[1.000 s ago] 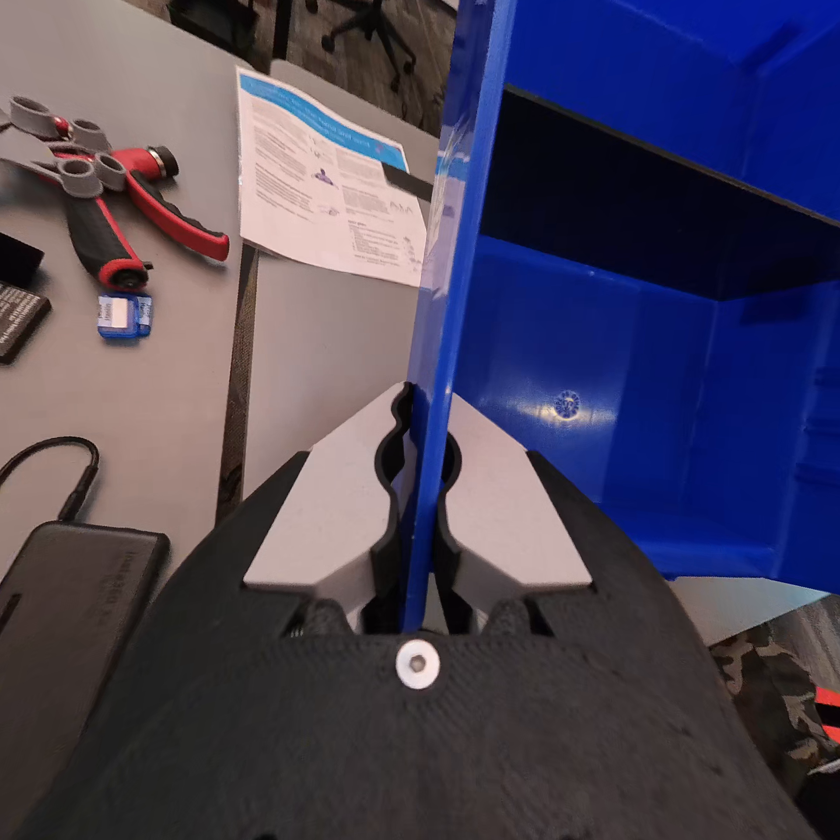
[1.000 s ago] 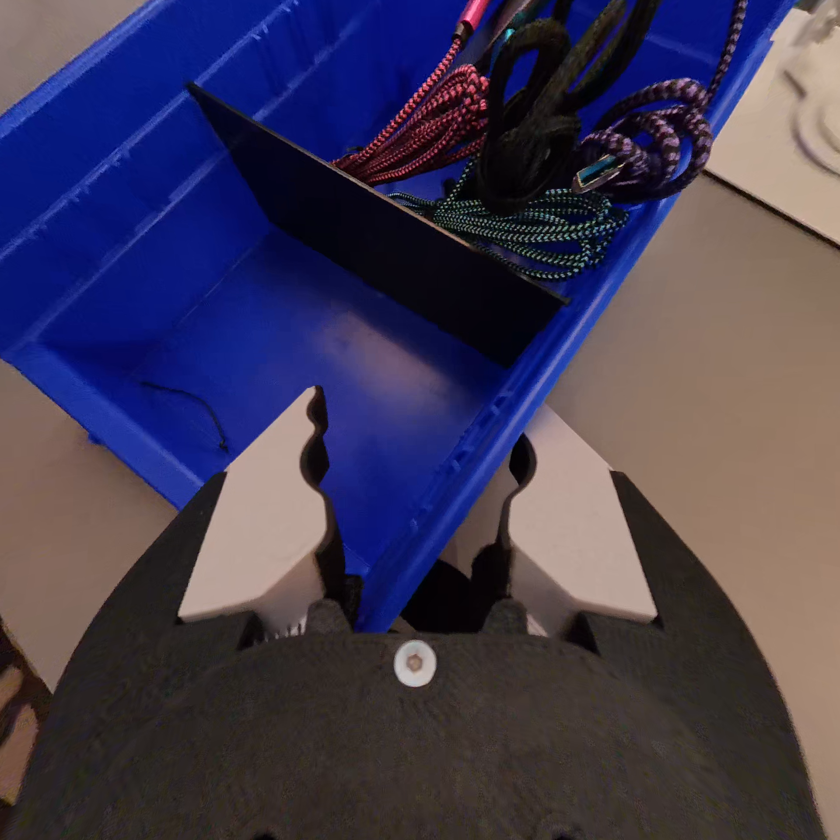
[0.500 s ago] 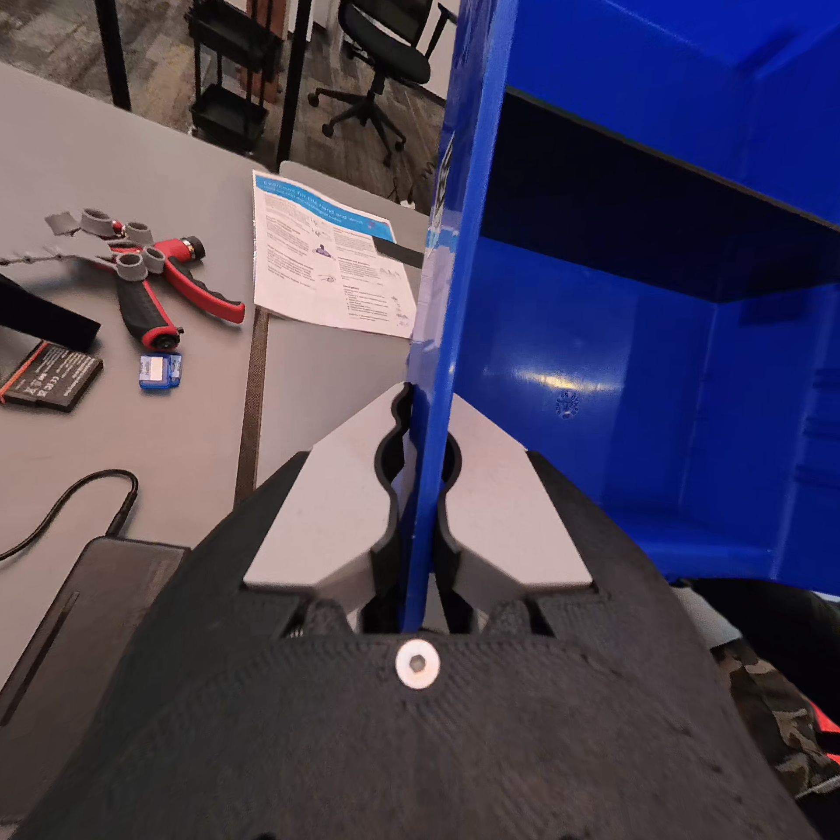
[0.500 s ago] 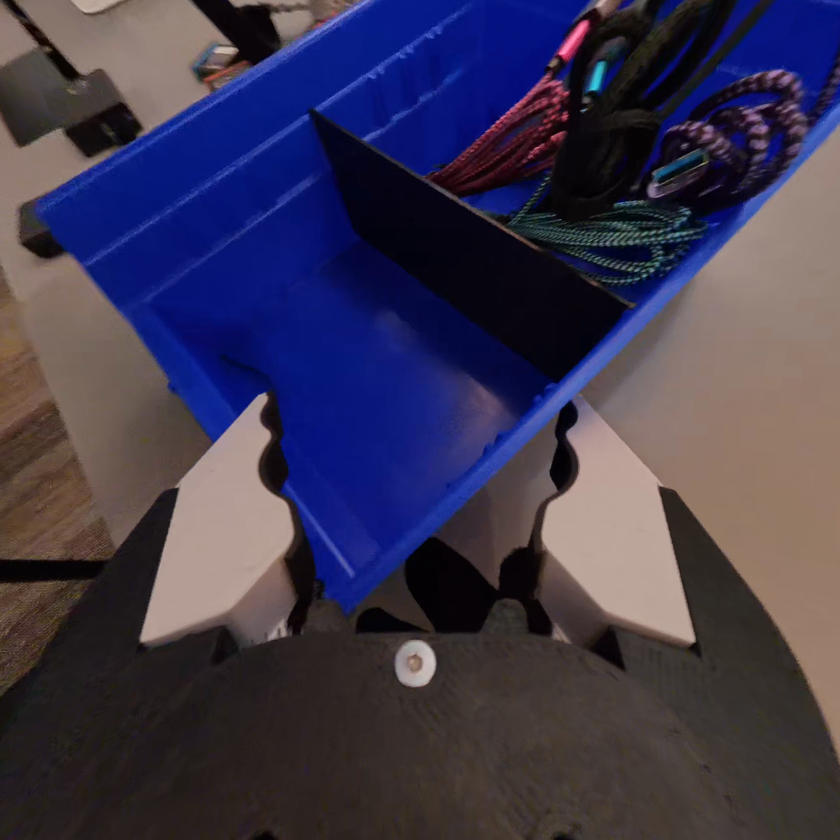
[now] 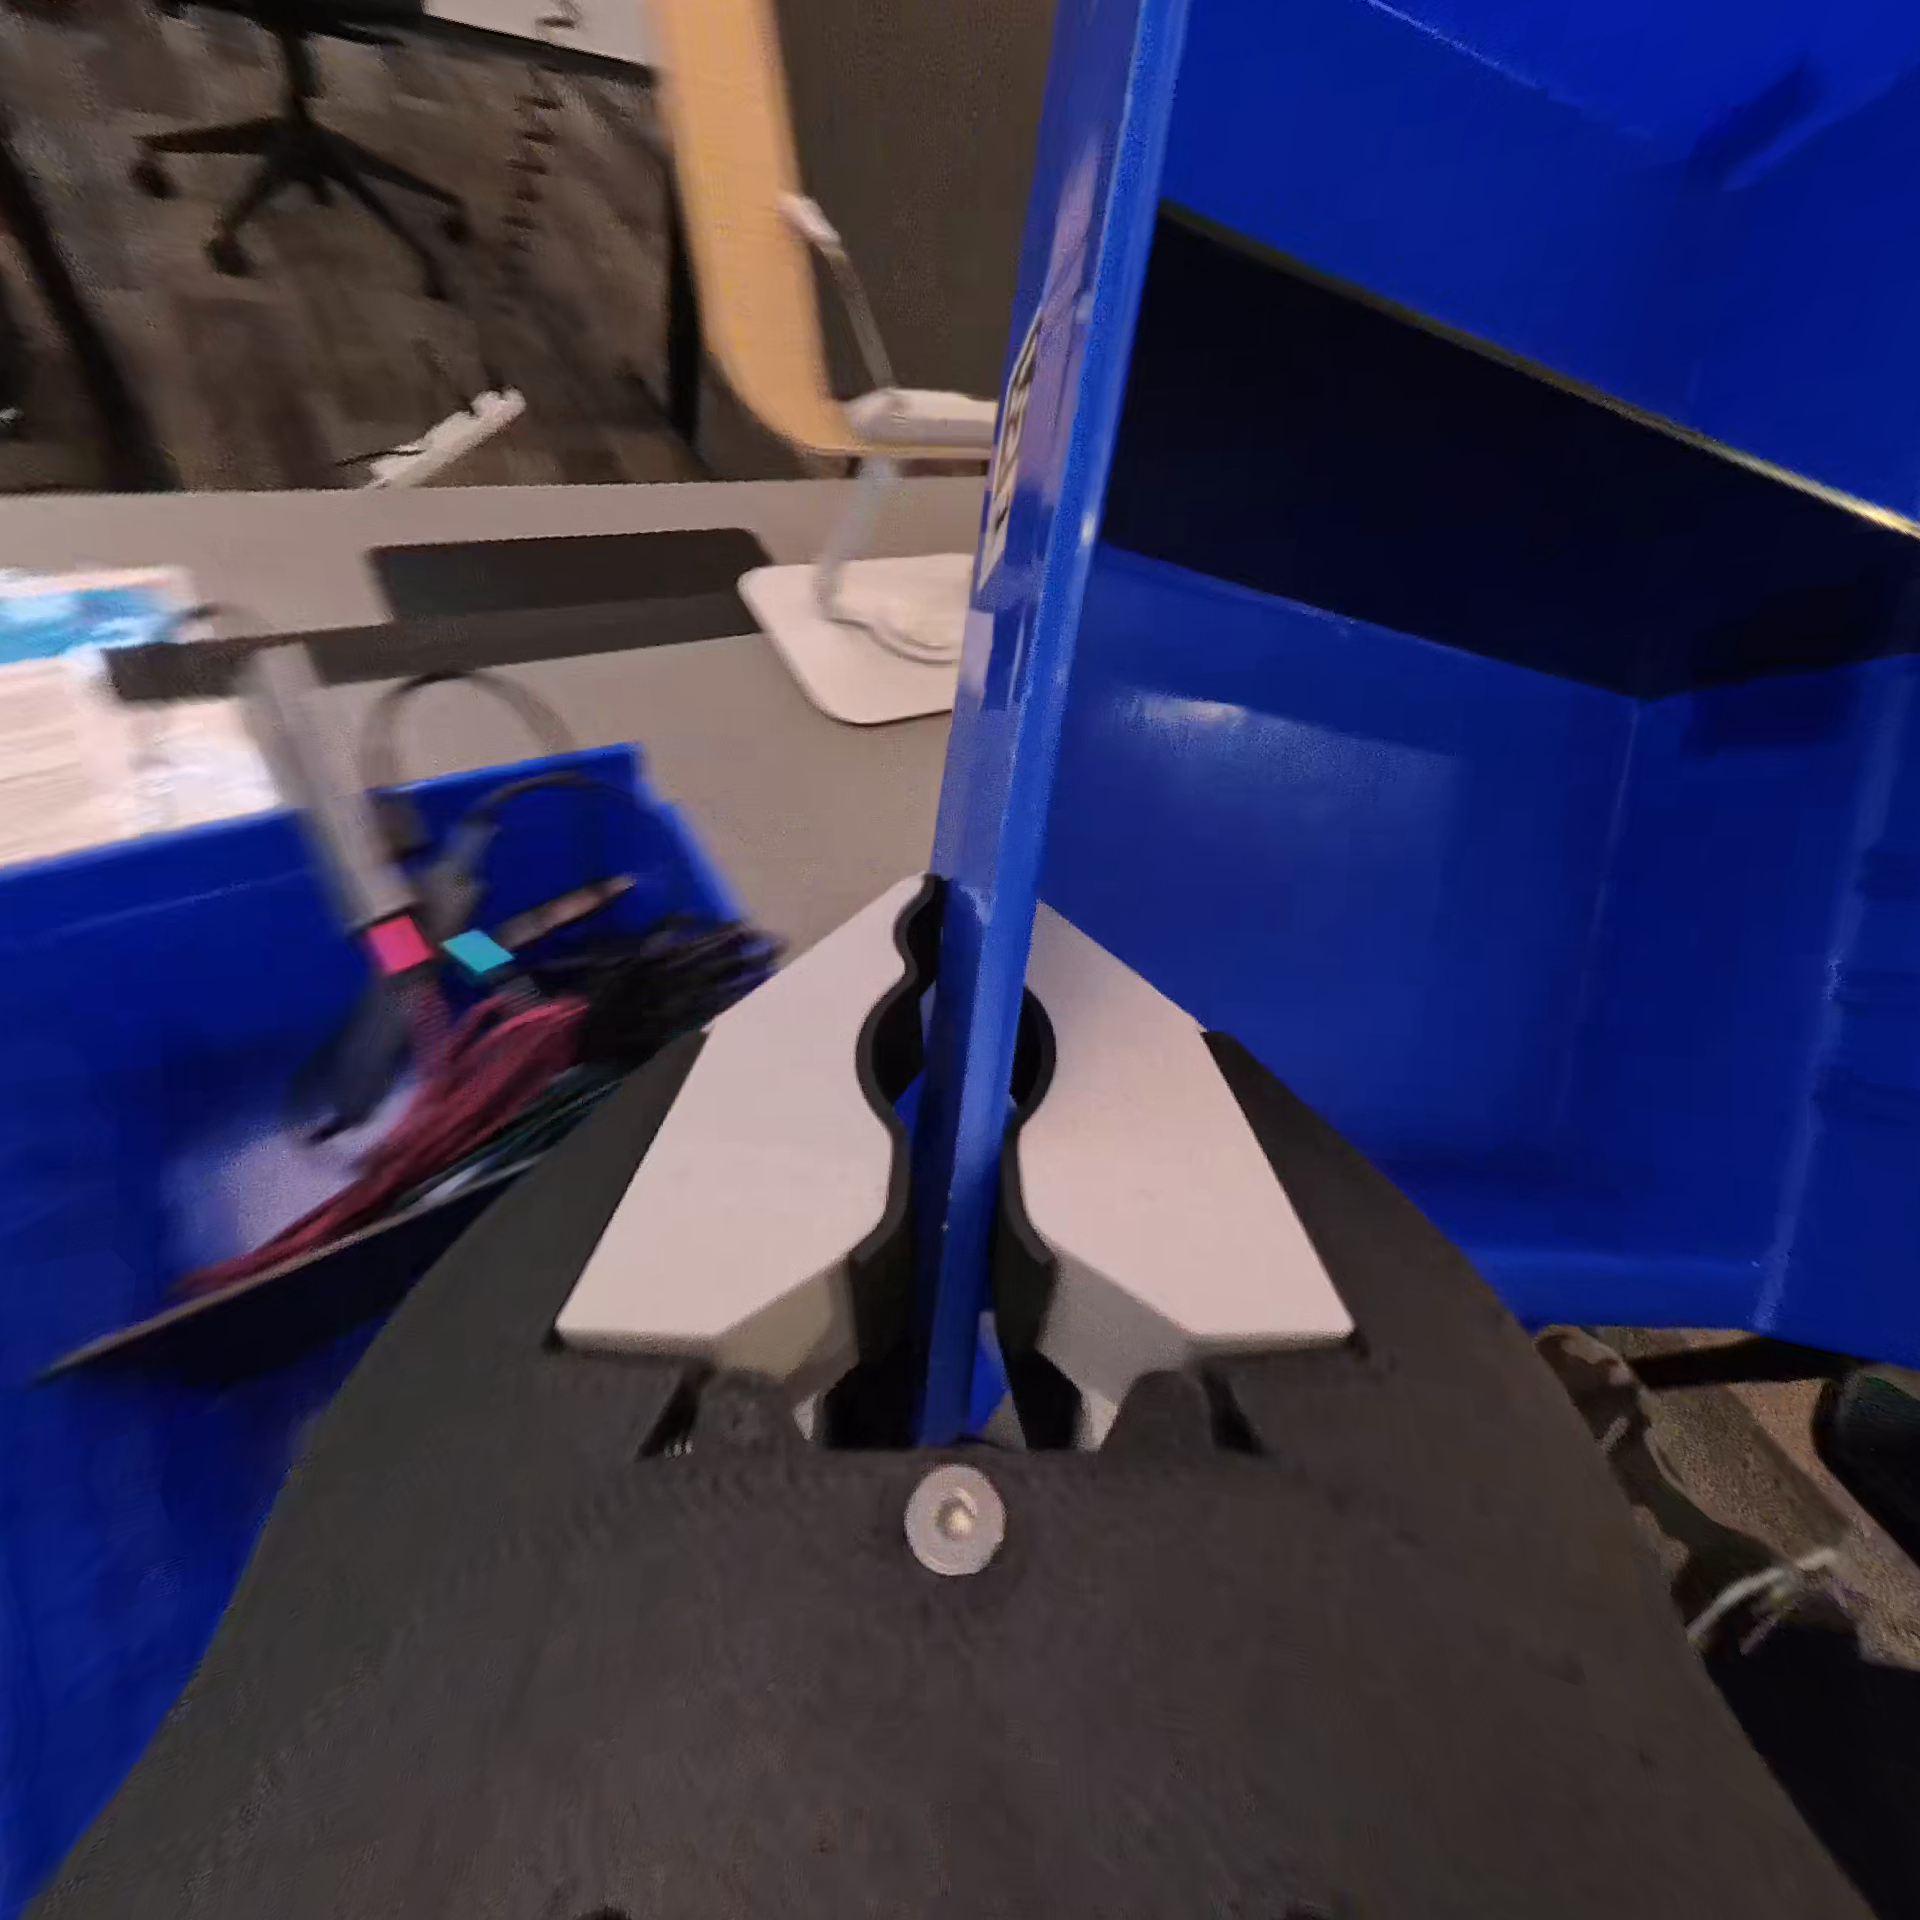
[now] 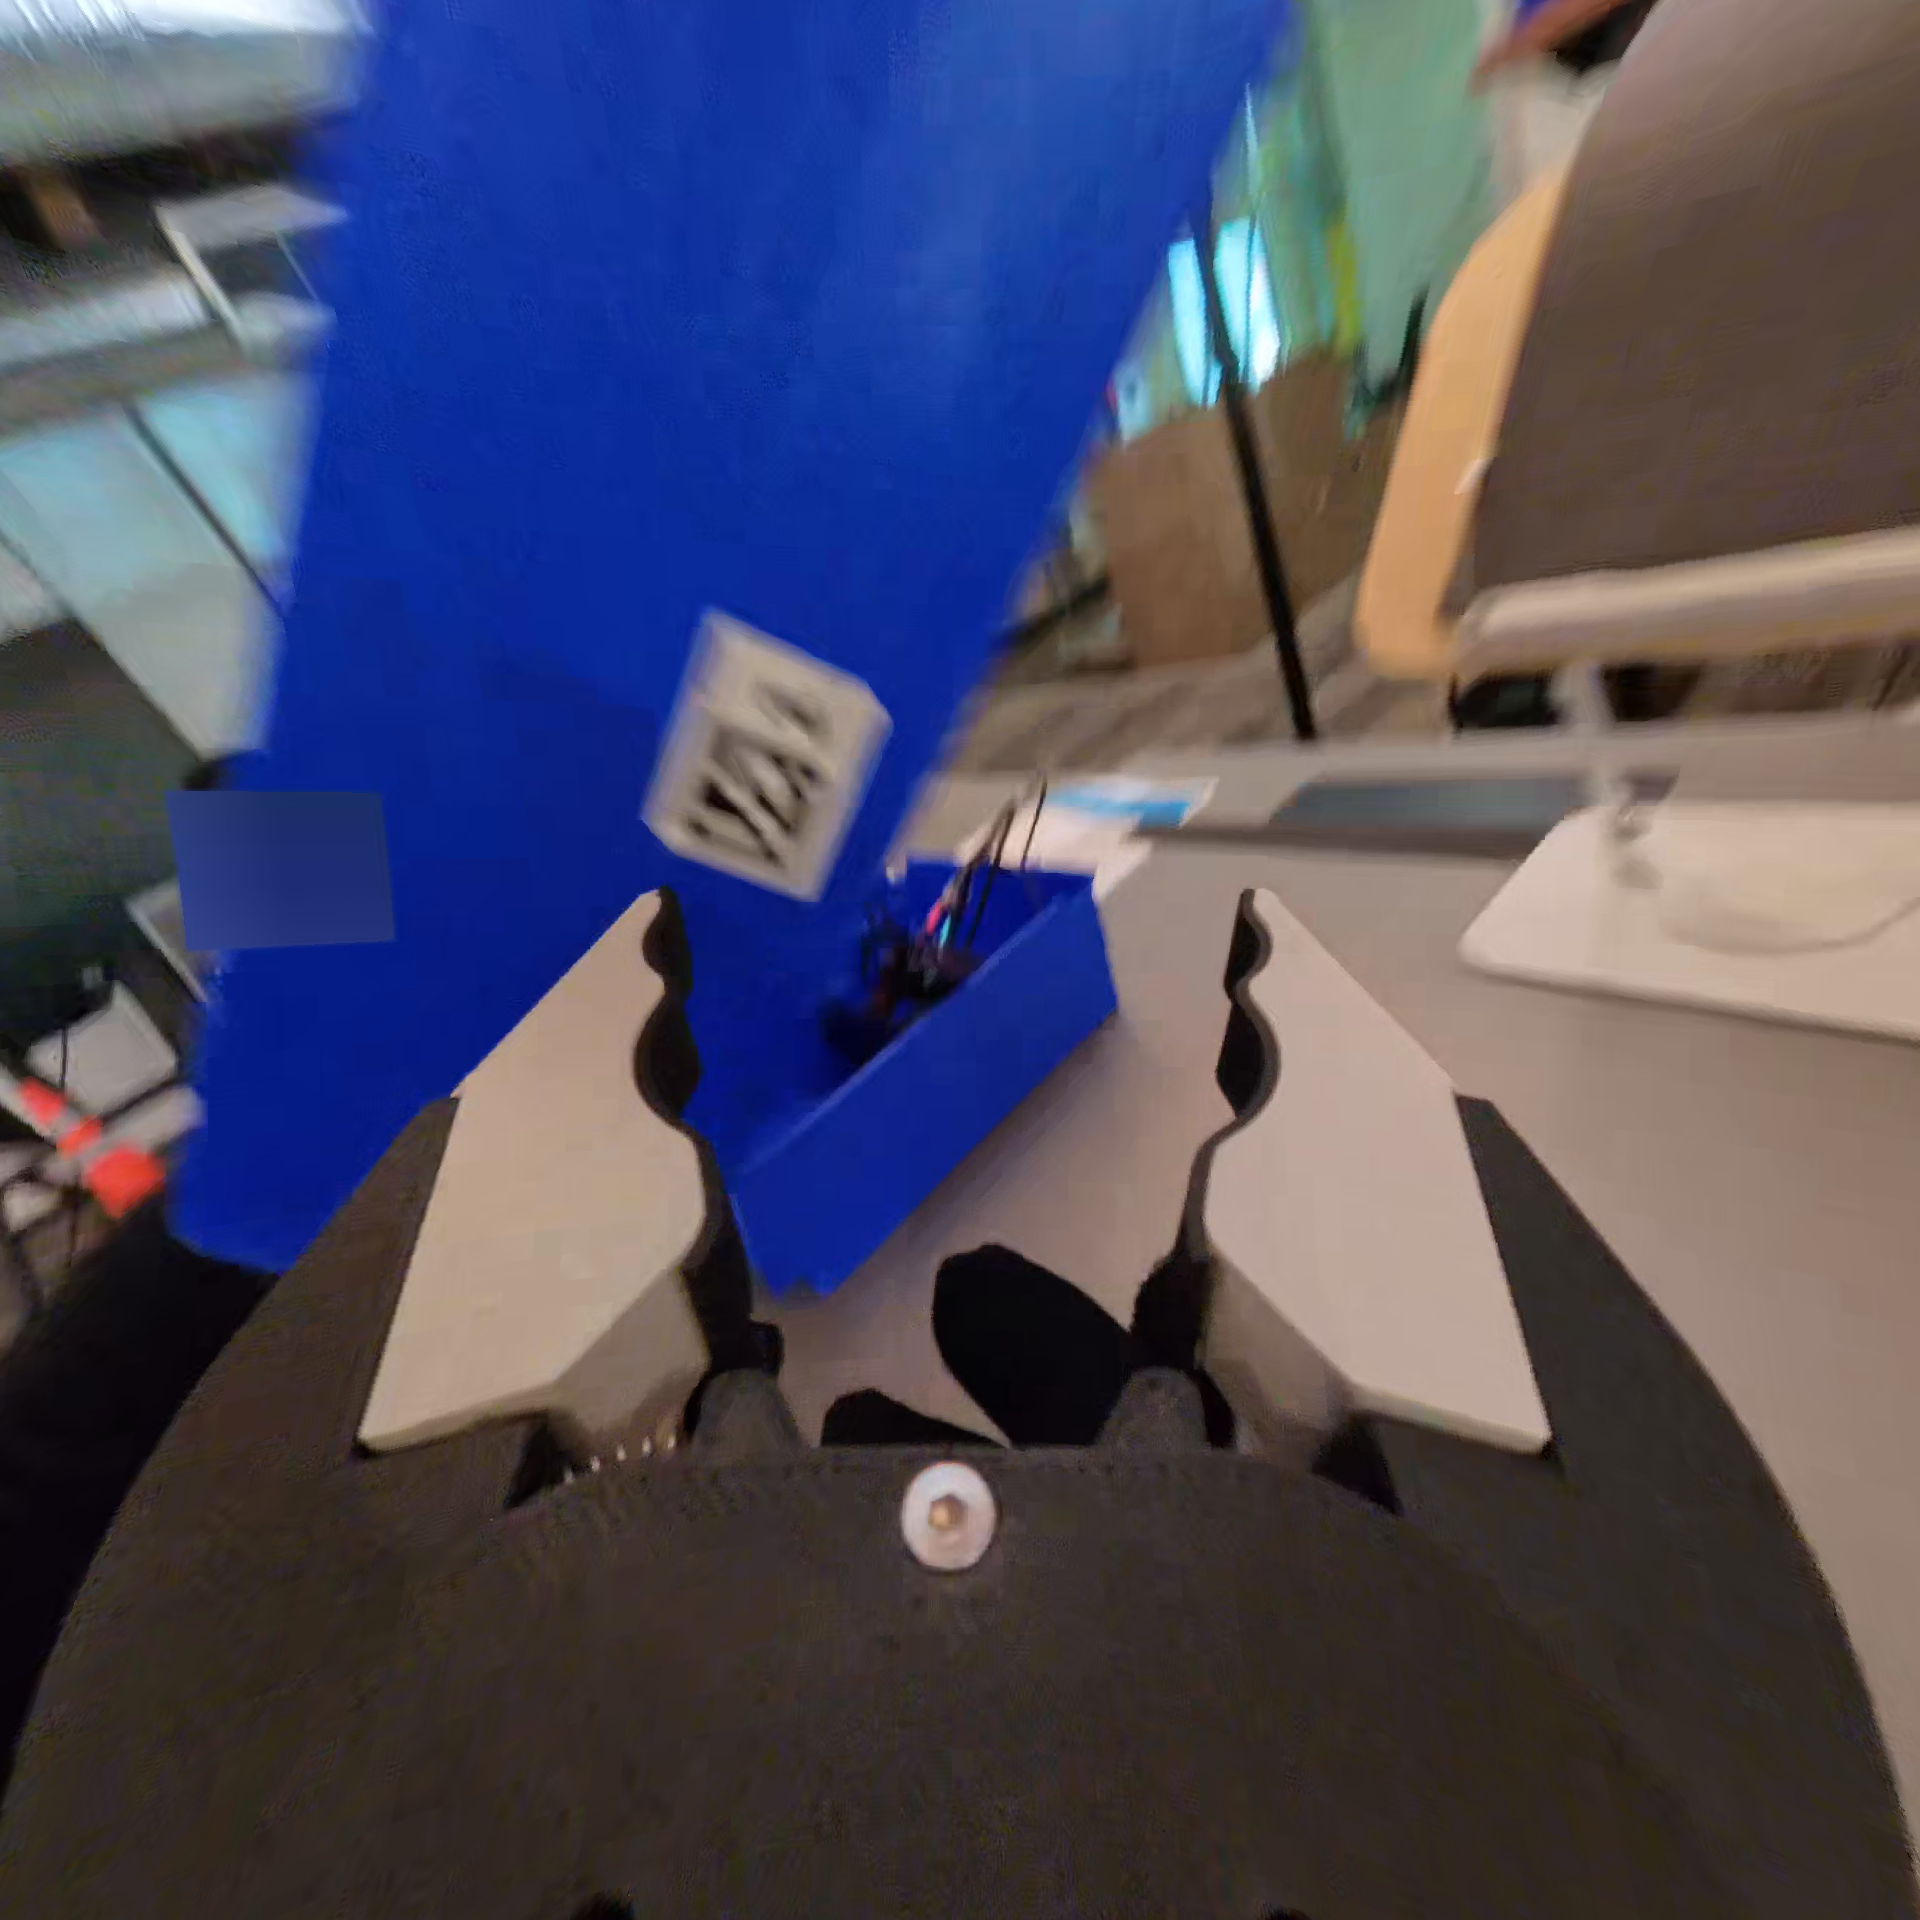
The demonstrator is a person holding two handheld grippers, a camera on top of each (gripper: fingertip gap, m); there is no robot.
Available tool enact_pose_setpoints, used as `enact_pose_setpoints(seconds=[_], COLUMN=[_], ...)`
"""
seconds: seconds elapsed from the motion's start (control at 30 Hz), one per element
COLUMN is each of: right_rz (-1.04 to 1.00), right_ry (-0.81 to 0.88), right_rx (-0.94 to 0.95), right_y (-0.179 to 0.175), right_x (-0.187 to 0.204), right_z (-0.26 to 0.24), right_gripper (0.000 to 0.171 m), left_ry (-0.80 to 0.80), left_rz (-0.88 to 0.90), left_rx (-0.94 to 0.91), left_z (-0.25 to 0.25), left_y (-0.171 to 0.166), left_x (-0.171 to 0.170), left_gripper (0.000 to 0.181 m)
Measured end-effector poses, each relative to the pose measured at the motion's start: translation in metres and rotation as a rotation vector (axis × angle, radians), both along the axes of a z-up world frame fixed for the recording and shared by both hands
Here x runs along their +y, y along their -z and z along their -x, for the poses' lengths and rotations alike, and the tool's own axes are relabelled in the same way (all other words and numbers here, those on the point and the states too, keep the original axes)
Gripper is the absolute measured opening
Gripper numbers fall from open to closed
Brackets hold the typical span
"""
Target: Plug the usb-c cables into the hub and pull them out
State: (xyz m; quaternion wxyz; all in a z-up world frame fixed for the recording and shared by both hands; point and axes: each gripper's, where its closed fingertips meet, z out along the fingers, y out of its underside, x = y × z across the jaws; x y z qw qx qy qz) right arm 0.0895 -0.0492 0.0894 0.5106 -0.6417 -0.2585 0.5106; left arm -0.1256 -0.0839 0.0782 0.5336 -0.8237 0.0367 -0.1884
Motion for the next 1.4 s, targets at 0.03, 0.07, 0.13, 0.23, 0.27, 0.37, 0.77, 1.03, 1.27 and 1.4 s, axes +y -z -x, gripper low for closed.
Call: enact_pose_setpoints(seconds=[0.03,0.07,0.13,0.23,0.27,0.37,0.77,1.03,1.27,1.4], right_rz=[-0.034,-0.069,-0.132,-0.191,-0.191,-0.186,-0.105,-0.004,0.078,0.091], right_ry=[0.033,0.070,0.167,0.354,0.390,0.557,0.787,0.693,0.632,0.700], right_rx=[0.073,0.133,0.202,0.236,0.250,0.286,-0.171,-0.346,-0.403,-0.510], right_y=[-0.020,-0.036,-0.058,-0.069,-0.070,-0.062,0.051,0.094,0.124,0.142], right_x=[0.002,0.003,0.008,0.018,0.021,0.033,0.138,0.219,0.275,0.291], right_z=[-0.032,-0.064,-0.123,-0.198,-0.217,-0.271,-0.361,-0.415,-0.475,-0.505], right_gripper=[0.100,0.099,0.098,0.109,0.110,0.108,0.111,0.103,0.084,0.081], left_ry=[0.037,0.078,0.168,0.275,0.290,0.341,0.374,0.450,0.577,0.634], left_rz=[-0.001,0.015,0.053,0.099,0.116,0.183,0.400,0.397,0.449,0.454], left_rx=[0.011,0.007,-0.054,-0.080,-0.068,-0.053,0.012,0.072,0.008,-0.047], left_z=[-0.036,-0.071,-0.139,-0.220,-0.243,-0.305,-0.427,-0.499,-0.569,-0.590], left_y=[0.006,0.014,0.032,0.057,0.066,0.097,0.193,0.205,0.196,0.187], left_x=[0.014,0.027,0.051,0.082,0.092,0.117,0.166,0.159,0.143,0.134], left_gripper=[0.003,0.003,0.002,0.002,0.003,0.003,0.016,0.053,0.085,0.098])
